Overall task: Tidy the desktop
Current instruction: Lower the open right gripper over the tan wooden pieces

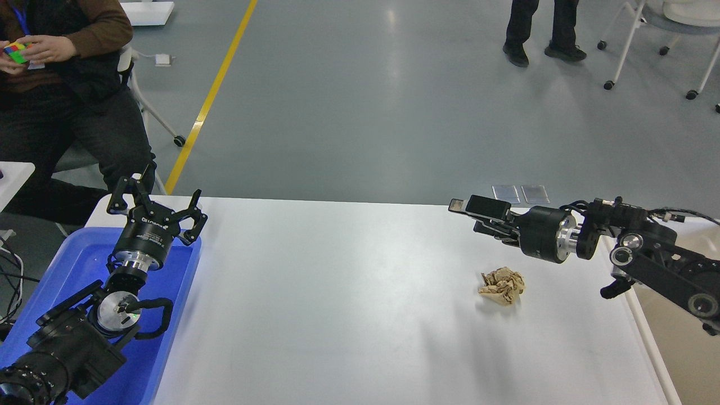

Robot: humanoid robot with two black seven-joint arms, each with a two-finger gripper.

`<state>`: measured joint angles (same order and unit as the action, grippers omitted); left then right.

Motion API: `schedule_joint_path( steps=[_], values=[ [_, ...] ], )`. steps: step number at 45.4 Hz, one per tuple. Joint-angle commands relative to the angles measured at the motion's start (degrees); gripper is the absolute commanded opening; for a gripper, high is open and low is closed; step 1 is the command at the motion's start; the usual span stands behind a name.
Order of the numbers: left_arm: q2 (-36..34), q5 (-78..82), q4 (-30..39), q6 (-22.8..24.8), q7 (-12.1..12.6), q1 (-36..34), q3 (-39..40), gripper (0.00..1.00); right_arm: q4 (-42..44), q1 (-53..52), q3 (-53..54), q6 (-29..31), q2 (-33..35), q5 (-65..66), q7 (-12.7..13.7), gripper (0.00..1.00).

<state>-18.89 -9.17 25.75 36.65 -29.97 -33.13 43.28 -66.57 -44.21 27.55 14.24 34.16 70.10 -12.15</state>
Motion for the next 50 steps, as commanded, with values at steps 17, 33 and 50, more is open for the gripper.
schedule_joint_path(
  steps=[17, 33, 50],
  values=[
    [0.00, -0.05, 0.00, 0.00, 0.00, 0.00, -0.03, 1.00, 8.11, 0.88, -11.11, -18.45, -0.94, 25.53, -3.41, 1.00],
    [0.00, -0.05, 0.00, 0.00, 0.00, 0.00, -0.03, 1.00, 14.36, 1.67, -15.25, -21.89, -3.40, 24.65, -4.90, 1.00],
    [0.00, -0.05, 0.00, 0.00, 0.00, 0.00, -0.03, 1.00, 20.51, 4.74, -15.69, -24.79, -6.56, 24.56, -4.99, 1.00]
  ],
)
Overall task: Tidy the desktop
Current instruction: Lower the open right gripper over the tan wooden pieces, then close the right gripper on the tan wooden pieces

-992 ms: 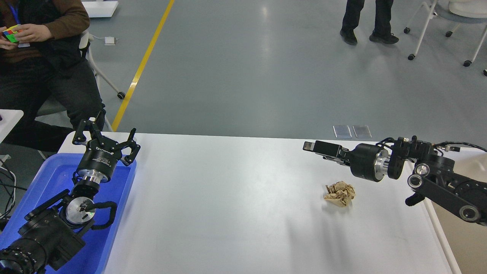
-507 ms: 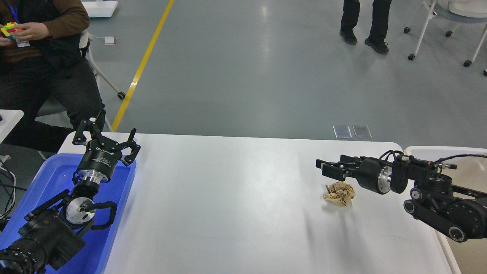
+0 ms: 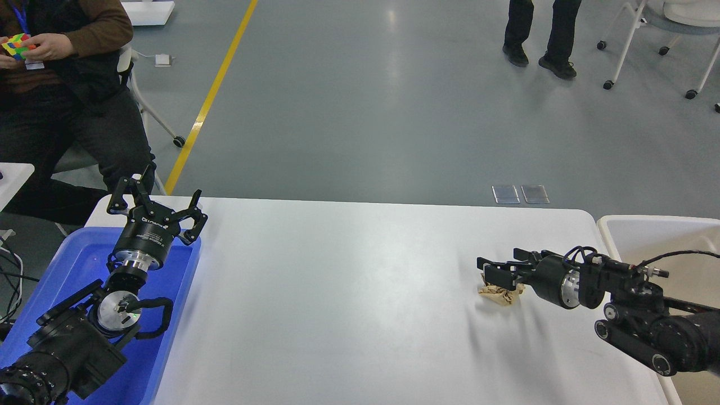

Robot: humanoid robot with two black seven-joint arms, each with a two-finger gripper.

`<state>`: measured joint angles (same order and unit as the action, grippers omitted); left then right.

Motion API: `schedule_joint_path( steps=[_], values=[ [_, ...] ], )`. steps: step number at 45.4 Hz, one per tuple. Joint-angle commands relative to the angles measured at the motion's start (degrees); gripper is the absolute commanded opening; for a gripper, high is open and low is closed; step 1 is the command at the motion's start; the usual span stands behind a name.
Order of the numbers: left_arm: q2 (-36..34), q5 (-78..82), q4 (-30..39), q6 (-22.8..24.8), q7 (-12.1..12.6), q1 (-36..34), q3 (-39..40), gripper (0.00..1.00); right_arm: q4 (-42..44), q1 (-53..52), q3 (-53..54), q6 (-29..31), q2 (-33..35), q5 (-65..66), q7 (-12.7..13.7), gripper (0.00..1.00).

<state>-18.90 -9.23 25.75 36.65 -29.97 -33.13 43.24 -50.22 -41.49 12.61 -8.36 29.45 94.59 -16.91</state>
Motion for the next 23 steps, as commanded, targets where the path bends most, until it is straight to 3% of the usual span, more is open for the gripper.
schedule_joint_path(
  steps=[1, 11, 23],
  values=[
    [0.00, 0.00, 0.00, 0.00, 0.00, 0.00, 0.00, 1.00, 4.60, 2.20, -0.74, -2.27, -2.20, 0.07, -0.32, 1.00],
    [0.00, 0.00, 0.00, 0.00, 0.00, 0.00, 0.00, 1.00, 9.88, 2.72, -4.08, -5.70, -5.19, 0.07, -2.25, 1.00],
    [0.00, 0.00, 0.00, 0.00, 0.00, 0.00, 0.00, 1.00, 13.57, 3.43, -4.70, -6.58, -7.57, -0.02, -2.16, 1.00]
  ],
)
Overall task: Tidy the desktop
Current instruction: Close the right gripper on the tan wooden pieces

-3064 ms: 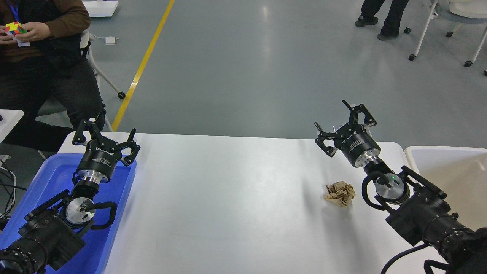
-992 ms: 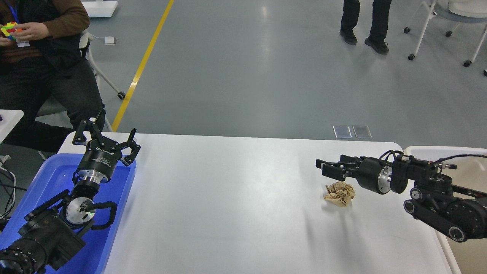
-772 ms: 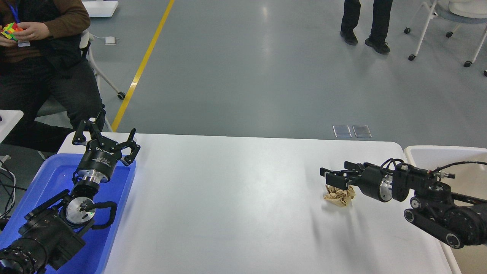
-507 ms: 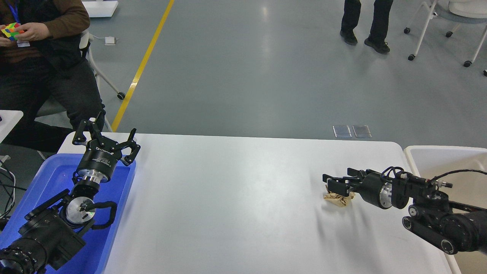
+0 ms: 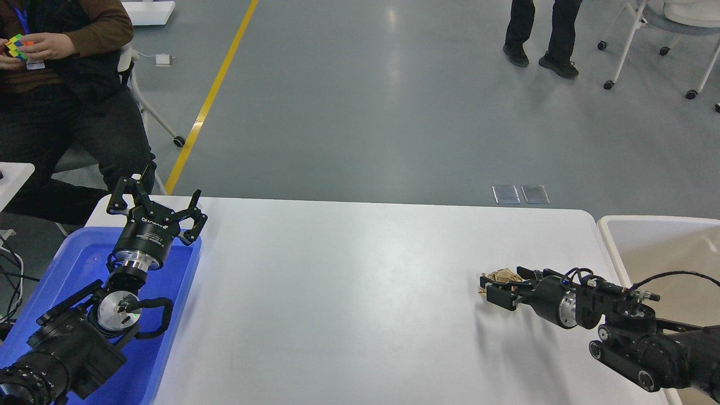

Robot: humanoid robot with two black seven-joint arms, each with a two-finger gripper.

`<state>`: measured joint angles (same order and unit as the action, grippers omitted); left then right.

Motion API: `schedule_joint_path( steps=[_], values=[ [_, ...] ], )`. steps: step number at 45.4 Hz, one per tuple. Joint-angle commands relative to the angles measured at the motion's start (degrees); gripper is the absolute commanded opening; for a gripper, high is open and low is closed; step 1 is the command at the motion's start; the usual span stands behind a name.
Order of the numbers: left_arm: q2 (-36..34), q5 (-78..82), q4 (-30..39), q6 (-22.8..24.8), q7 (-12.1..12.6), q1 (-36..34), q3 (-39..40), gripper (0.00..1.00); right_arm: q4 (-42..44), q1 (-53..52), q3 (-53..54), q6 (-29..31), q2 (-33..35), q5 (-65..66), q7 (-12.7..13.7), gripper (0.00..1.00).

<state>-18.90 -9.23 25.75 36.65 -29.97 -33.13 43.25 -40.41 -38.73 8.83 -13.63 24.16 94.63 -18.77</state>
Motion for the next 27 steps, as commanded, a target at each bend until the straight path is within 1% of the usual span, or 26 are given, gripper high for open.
schedule_joint_path(
  steps=[1, 6, 18, 27],
  values=[
    [0.00, 0.00, 0.00, 0.00, 0.00, 0.00, 0.00, 1.00, 4.19, 0.67, -0.92, -1.31, -2.45, -0.15, -0.30, 1.00],
    [0.00, 0.00, 0.00, 0.00, 0.00, 0.00, 0.00, 1.00, 5.95, 0.85, -0.92, -1.84, -3.33, -0.15, -0.39, 1.00],
    [0.00, 0.00, 0.00, 0.00, 0.00, 0.00, 0.00, 1.00, 7.19, 1.11, -1.09, -2.45, -3.86, -0.06, -0.39, 1.00],
    [0.00, 0.00, 0.00, 0.00, 0.00, 0.00, 0.00, 1.00, 7.98, 1.11, -3.03, -3.68, -4.21, -0.06, -1.09, 0.98]
  ],
)
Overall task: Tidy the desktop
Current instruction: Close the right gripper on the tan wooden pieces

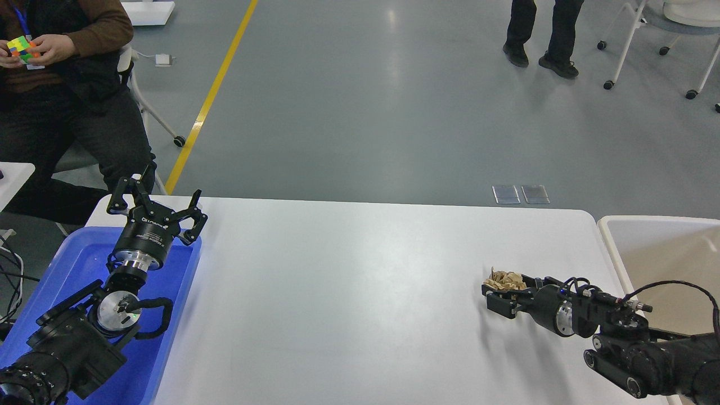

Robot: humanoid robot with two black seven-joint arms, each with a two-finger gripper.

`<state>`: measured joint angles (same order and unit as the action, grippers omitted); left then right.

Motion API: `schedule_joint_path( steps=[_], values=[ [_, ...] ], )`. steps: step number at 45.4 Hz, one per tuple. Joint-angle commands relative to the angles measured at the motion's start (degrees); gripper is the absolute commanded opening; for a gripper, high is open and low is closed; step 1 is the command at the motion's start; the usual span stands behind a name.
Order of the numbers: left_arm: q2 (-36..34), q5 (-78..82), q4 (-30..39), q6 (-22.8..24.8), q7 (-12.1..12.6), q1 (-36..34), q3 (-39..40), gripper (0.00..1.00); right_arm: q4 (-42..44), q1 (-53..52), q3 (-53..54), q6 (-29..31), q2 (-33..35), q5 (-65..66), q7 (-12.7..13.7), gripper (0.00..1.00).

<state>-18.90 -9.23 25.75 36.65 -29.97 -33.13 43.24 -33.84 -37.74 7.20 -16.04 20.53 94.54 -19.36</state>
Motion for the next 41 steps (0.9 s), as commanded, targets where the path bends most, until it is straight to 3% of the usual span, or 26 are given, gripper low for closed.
schedule_joint_path(
  steps=[1, 12, 16, 17, 18, 20, 21, 41],
  values=[
    [0.00, 0.00, 0.00, 0.00, 0.00, 0.08, 0.00, 1.00, 1.49, 0.12, -1.48, -1.36, -0.58, 0.03, -0.50, 0.98],
    [0.00, 0.00, 0.00, 0.00, 0.00, 0.08, 0.00, 1.00, 1.67, 0.12, -1.49, -2.06, -0.66, 0.03, -0.85, 0.90],
    [0.00, 0.00, 0.00, 0.00, 0.00, 0.08, 0.00, 1.00, 1.67, 0.12, -1.66, -1.98, -0.66, 0.03, -0.85, 0.79],
    [0.00, 0.00, 0.00, 0.00, 0.00, 0.08, 0.00, 1.00, 1.67, 0.12, -1.75, -1.89, -0.66, 0.12, -0.85, 0.70],
    [0.00, 0.00, 0.00, 0.00, 0.00, 0.08, 0.00, 1.00, 1.76, 0.21, -1.92, -1.80, -0.66, 0.12, -0.85, 0.54],
    [0.00, 0.00, 0.00, 0.00, 0.00, 0.00, 0.00, 1.00, 2.28, 0.12, -2.62, -1.54, -0.66, 0.03, -0.76, 0.05],
    [0.00, 0.00, 0.00, 0.00, 0.00, 0.00, 0.00, 1.00, 2.81, 0.12, -2.98, -1.45, -0.66, 0.03, -0.76, 0.00],
    [0.00, 0.00, 0.00, -0.09, 0.00, 0.08, 0.00, 1.00, 4.74, -0.14, -3.24, -4.00, -0.93, -0.14, -2.17, 0.00]
  ],
)
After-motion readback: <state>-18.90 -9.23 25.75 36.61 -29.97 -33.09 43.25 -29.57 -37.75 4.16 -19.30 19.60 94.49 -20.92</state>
